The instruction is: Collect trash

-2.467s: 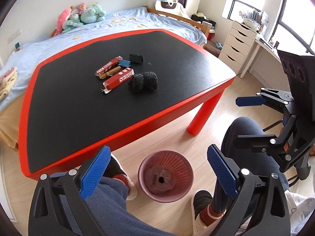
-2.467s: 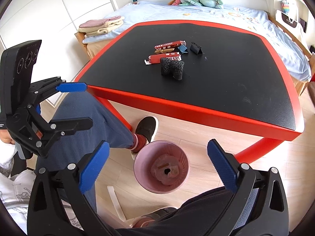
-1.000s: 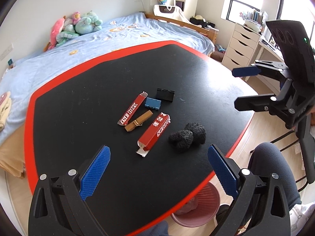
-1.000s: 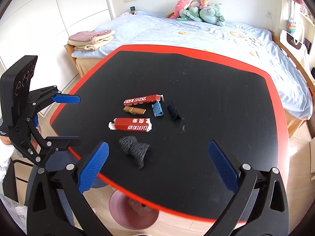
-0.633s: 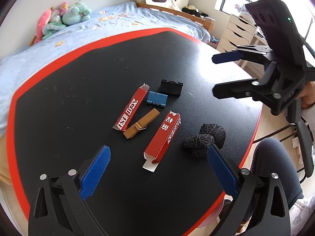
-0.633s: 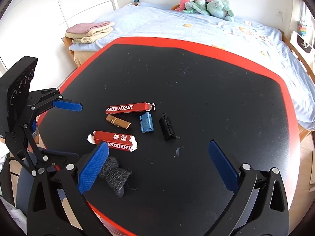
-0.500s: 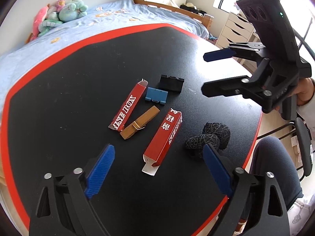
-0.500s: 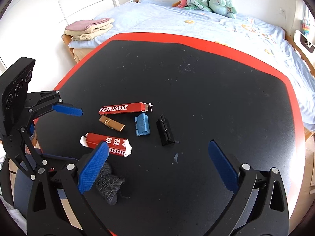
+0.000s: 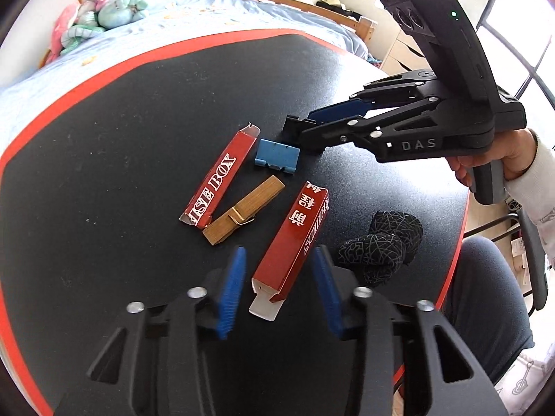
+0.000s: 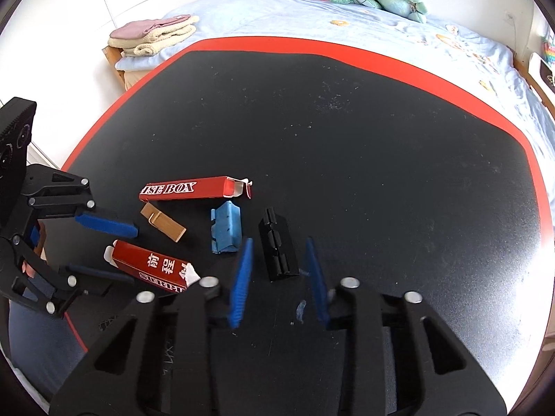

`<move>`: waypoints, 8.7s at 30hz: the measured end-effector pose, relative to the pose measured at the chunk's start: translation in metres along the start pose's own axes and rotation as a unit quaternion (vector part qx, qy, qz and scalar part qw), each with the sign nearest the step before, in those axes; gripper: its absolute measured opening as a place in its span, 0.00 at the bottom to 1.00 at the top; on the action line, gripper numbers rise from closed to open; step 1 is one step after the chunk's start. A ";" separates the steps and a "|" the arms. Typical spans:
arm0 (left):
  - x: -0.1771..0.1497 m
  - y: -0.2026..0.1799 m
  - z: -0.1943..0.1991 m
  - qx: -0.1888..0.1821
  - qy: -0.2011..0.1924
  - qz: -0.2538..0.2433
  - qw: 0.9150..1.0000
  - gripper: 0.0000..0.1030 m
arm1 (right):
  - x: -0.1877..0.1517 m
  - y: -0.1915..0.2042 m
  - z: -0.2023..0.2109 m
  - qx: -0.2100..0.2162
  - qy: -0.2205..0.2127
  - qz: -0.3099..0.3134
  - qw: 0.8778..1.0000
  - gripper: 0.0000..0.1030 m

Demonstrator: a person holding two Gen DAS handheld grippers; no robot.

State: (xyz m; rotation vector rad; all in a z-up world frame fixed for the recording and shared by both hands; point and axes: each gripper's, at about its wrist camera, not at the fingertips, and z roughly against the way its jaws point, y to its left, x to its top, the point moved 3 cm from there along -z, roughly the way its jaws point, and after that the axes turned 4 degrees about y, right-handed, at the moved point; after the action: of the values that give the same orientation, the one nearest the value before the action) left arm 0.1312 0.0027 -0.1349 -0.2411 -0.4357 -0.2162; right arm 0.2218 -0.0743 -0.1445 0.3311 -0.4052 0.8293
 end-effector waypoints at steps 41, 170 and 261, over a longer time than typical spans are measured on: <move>-0.046 -0.073 0.102 0.033 -0.069 0.036 0.996 0.14 | -0.083 0.071 0.145 0.000 -0.093 -0.019 0.996 0.11; 0.011 0.017 -0.003 0.056 -0.026 0.053 0.997 0.14 | -0.076 0.079 0.034 0.014 0.005 -0.040 0.999 0.51; -0.122 -0.124 0.105 0.059 -0.064 0.051 0.995 0.93 | -0.212 0.136 0.160 0.012 -0.036 -0.068 0.997 0.97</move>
State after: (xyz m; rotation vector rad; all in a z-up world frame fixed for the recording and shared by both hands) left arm -0.0492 -0.0670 -0.0736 -0.1614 -0.5598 -0.0739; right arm -0.0451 -0.1938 -0.0870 0.4082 -0.4354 0.6904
